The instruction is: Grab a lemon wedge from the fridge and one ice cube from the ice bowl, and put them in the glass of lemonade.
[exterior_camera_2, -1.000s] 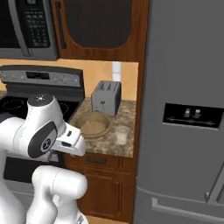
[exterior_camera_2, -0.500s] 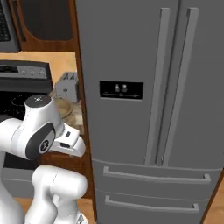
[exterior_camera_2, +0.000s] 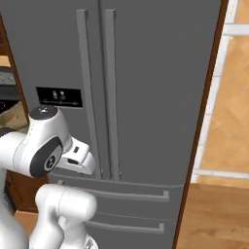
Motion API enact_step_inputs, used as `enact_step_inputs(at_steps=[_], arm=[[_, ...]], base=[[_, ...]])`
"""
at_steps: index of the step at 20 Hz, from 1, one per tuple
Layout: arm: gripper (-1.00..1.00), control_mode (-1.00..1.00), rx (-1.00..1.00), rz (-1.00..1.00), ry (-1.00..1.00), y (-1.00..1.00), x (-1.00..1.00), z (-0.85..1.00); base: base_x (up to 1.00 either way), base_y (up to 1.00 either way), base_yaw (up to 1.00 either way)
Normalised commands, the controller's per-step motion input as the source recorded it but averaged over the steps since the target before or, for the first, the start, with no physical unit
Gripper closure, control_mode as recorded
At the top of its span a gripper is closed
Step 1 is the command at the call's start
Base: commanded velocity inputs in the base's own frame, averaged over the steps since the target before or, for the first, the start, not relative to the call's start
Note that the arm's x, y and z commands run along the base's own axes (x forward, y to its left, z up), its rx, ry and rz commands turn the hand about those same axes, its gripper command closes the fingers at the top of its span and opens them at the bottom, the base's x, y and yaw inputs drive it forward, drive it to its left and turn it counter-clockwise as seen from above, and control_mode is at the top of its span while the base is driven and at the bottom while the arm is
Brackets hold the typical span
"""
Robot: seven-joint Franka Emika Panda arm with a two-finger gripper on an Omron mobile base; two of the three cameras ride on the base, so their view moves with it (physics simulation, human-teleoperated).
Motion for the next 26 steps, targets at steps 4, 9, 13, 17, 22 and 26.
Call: enact_step_inputs(at_steps=[4, 9, 13, 17, 22, 26], arm=[[-1.0, 1.0, 0.0, 0.0, 0.0, 0.0, 0.0, 0.0], [-1.0, 1.0, 0.0, 0.0, 0.0, 0.0, 0.0, 0.0], [-1.0, 1.0, 0.0, 0.0, 0.0, 0.0, 0.0, 0.0], [-1.0, 1.0, 0.0, 0.0, 0.0, 0.0, 0.0, 0.0], [-1.0, 1.0, 0.0, 0.0, 0.0, 0.0, 0.0, 0.0], [-1.0, 1.0, 0.0, 0.0, 0.0, 0.0, 0.0, 0.0]], base=[[0.28, -0.53, 0.0], [-0.54, -0.03, 0.01], [-0.67, 0.09, 0.16], [-0.59, 0.38, 0.16], [-0.15, 0.05, 0.07], [0.0, 0.0, 0.0]])
